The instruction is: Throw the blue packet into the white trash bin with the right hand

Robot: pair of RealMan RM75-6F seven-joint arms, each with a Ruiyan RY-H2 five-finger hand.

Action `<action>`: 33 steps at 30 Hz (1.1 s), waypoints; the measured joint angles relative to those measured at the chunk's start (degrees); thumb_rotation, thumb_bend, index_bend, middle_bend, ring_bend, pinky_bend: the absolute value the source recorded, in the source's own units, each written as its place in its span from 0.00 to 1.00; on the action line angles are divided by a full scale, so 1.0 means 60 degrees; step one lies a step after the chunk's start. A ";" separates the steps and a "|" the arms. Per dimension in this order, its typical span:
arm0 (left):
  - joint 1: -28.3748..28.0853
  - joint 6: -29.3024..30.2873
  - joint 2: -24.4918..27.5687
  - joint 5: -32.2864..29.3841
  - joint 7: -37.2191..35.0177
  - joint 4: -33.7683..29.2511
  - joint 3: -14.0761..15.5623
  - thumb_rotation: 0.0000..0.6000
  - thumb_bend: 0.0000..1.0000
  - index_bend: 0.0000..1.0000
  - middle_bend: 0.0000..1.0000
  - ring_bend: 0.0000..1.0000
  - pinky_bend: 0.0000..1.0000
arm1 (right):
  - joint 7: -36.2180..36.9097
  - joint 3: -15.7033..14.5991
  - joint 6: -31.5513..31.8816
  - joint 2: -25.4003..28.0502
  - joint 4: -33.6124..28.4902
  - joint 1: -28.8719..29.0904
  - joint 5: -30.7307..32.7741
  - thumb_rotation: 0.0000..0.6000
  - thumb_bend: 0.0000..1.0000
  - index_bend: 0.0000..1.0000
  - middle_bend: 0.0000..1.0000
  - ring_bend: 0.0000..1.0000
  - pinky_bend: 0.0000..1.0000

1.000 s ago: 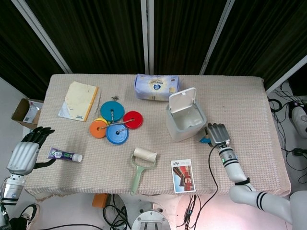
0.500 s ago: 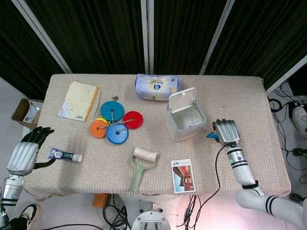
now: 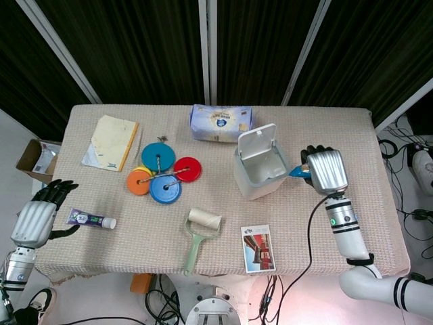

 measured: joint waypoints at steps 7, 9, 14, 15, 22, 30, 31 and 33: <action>0.0008 -0.0010 0.0055 -0.0044 -0.0191 0.0054 -0.0015 1.00 0.02 0.18 0.14 0.09 0.23 | -0.0390 0.0312 -0.0197 -0.0935 0.0486 0.0757 0.0074 1.00 0.32 0.61 0.47 0.44 0.62; 0.0002 -0.0026 0.0058 -0.0046 -0.0239 0.0089 -0.0016 1.00 0.02 0.18 0.14 0.09 0.23 | -0.0281 0.0349 -0.0264 -0.1177 0.0761 0.0905 0.0045 1.00 0.29 0.51 0.39 0.38 0.57; -0.0005 -0.0047 0.0073 -0.0055 -0.0298 0.0119 -0.0016 1.00 0.03 0.18 0.14 0.09 0.23 | 0.0430 0.0339 -0.0266 -0.1535 0.1236 0.1085 -0.0381 1.00 0.18 0.24 0.19 0.15 0.37; -0.0006 -0.0045 0.0074 -0.0047 -0.0297 0.0117 -0.0016 1.00 0.03 0.18 0.14 0.09 0.23 | 0.0582 0.0312 -0.0290 -0.1566 0.1293 0.1104 -0.0451 1.00 0.14 0.16 0.14 0.09 0.30; -0.0010 -0.0046 0.0050 -0.0028 -0.0236 0.0104 -0.0004 1.00 0.03 0.18 0.14 0.09 0.23 | 0.1127 0.0054 -0.0762 -0.1370 0.1275 0.1152 -0.0598 1.00 0.00 0.00 0.00 0.00 0.12; -0.0034 -0.0100 0.0020 -0.0045 -0.0150 0.0082 0.0001 1.00 0.02 0.18 0.14 0.09 0.23 | 0.1392 -0.0029 -0.0340 -0.1160 0.1052 0.0988 -0.1016 1.00 0.00 0.00 0.00 0.00 0.12; -0.0033 -0.0094 0.0022 -0.0048 -0.0147 0.0077 -0.0002 1.00 0.02 0.18 0.14 0.09 0.23 | 0.1417 -0.0051 -0.0268 -0.1120 0.0990 0.0947 -0.1084 1.00 0.01 0.00 0.00 0.00 0.11; -0.0026 -0.0075 0.0030 -0.0054 -0.0148 0.0074 -0.0008 1.00 0.02 0.18 0.14 0.09 0.23 | 0.1445 -0.0155 -0.0038 -0.0996 0.0824 0.0795 -0.1283 1.00 0.04 0.00 0.00 0.00 0.11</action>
